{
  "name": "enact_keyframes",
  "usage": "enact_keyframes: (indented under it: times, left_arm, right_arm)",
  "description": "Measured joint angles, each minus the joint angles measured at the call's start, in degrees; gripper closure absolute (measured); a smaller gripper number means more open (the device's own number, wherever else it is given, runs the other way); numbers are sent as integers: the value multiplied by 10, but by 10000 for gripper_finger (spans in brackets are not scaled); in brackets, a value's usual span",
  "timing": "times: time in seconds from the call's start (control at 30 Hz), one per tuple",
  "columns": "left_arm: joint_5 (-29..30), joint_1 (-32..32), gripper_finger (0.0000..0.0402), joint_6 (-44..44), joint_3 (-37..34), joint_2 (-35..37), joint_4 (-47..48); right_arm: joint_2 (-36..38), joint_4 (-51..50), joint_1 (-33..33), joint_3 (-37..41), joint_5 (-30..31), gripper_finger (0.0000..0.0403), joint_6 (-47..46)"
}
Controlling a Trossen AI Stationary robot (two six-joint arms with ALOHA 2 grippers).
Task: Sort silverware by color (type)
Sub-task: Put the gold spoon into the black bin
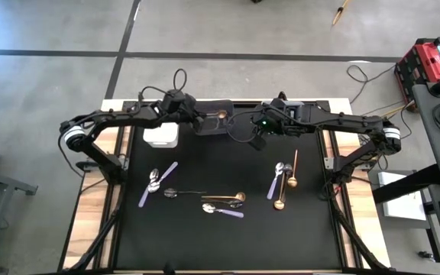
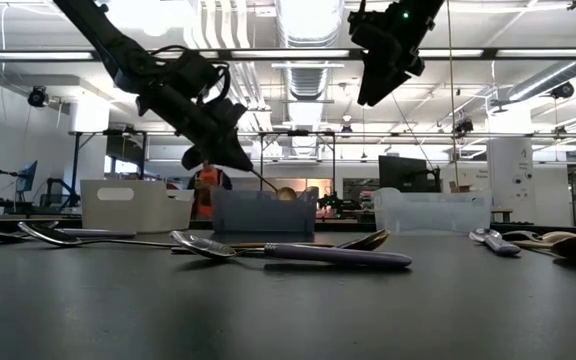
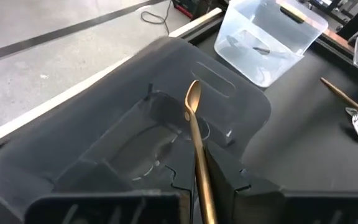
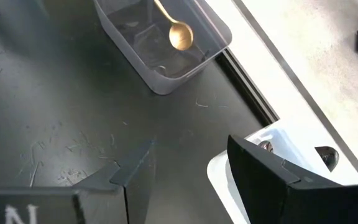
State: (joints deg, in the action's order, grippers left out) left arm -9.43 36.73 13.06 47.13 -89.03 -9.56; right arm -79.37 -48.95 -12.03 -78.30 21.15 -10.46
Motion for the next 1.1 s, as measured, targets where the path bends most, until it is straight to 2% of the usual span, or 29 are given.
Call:
enact_keyframes:
  times: [0.27,0.8,1.1]
  left_arm:
    - [1,-3,379,0,0,0,-1]
    - [2,-6,384,0,0,0,-2]
    - [26,-6,387,-1,0,0,-10]
  right_arm:
    - [0,0,0,0,0,213,0]
    - [0,0,0,4,0,213,0]
    - [0,4,0,25,0,213,-1]
